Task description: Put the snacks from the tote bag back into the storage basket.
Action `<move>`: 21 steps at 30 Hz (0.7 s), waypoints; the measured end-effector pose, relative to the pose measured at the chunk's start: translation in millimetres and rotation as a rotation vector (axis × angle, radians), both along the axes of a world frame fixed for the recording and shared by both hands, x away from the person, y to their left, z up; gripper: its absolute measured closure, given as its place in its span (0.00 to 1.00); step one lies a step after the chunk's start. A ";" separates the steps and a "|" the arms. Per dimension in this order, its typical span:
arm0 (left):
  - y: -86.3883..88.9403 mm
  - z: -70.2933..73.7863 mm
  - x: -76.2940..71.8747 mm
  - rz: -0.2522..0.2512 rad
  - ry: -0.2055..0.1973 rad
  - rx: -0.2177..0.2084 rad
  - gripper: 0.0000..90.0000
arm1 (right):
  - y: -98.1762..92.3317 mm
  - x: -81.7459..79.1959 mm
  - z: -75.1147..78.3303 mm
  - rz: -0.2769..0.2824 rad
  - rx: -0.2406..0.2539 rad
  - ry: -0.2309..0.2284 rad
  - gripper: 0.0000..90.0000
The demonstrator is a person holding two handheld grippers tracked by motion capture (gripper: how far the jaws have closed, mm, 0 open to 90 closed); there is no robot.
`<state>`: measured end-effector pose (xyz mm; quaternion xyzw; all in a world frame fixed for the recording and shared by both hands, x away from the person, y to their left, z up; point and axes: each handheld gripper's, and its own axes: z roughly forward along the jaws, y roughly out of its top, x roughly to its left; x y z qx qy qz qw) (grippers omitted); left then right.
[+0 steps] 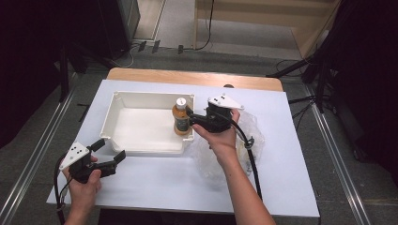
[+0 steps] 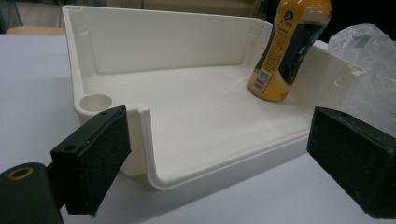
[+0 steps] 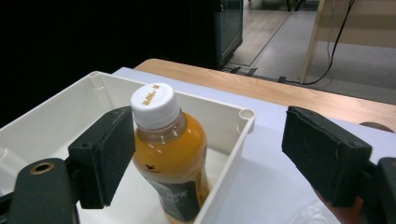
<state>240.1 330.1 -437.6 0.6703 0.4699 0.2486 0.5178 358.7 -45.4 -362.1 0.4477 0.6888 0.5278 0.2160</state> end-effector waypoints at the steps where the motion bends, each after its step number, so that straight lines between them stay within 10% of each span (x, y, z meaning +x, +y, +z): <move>1: 0.0 -0.1 0.1 0.001 0.000 0.000 0.07 | -2.5 -0.9 1.0 0.000 0.003 -0.001 0.20; 21: 0.5 -2.5 0.7 0.005 0.012 -0.005 0.07 | -69.8 -20.7 -10.9 -0.075 0.006 -0.020 0.21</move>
